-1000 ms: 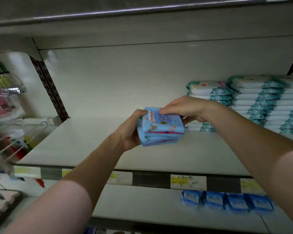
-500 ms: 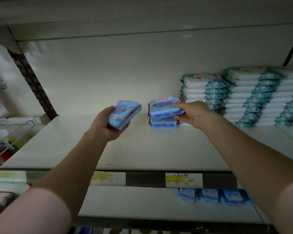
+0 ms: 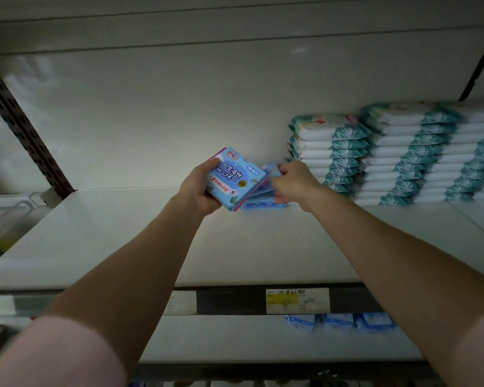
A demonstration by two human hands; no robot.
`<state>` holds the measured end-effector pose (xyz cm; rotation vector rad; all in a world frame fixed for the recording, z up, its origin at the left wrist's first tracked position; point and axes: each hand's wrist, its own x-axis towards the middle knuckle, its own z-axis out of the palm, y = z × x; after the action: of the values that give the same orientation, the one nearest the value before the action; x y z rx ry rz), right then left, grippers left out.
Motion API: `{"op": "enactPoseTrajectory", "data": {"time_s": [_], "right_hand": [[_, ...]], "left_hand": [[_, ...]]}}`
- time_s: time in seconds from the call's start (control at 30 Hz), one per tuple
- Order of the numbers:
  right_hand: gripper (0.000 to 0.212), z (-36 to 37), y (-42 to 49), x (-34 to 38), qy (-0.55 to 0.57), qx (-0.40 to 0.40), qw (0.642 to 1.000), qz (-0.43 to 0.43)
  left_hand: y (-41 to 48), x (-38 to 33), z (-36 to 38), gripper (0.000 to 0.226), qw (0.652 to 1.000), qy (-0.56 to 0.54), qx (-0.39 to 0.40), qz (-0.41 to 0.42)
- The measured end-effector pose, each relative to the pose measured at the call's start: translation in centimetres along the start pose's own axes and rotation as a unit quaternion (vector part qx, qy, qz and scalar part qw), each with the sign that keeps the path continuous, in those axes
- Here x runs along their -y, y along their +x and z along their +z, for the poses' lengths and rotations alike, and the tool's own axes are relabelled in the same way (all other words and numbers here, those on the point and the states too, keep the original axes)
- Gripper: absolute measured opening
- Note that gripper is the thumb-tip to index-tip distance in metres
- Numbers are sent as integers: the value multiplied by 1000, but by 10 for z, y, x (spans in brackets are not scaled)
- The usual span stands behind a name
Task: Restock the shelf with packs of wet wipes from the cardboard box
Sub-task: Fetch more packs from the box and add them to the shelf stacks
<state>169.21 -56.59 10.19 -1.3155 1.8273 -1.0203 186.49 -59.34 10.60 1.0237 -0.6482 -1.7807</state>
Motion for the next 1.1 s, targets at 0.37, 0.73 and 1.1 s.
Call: {"op": "enactPoseTrajectory", "data": {"time_s": [0.37, 0.73, 1.1], "right_hand": [[26, 6, -2, -15, -456, -110, 866, -171], [26, -6, -8, 6, 6, -5, 998, -56], [13, -17, -52, 36, 107, 333, 935, -61]], "left_hand": [[21, 4, 8, 34, 1000, -5, -21, 2], [0, -2, -6, 13, 999, 31, 37, 9], [-31, -9, -10, 35, 990, 124, 73, -7]]}}
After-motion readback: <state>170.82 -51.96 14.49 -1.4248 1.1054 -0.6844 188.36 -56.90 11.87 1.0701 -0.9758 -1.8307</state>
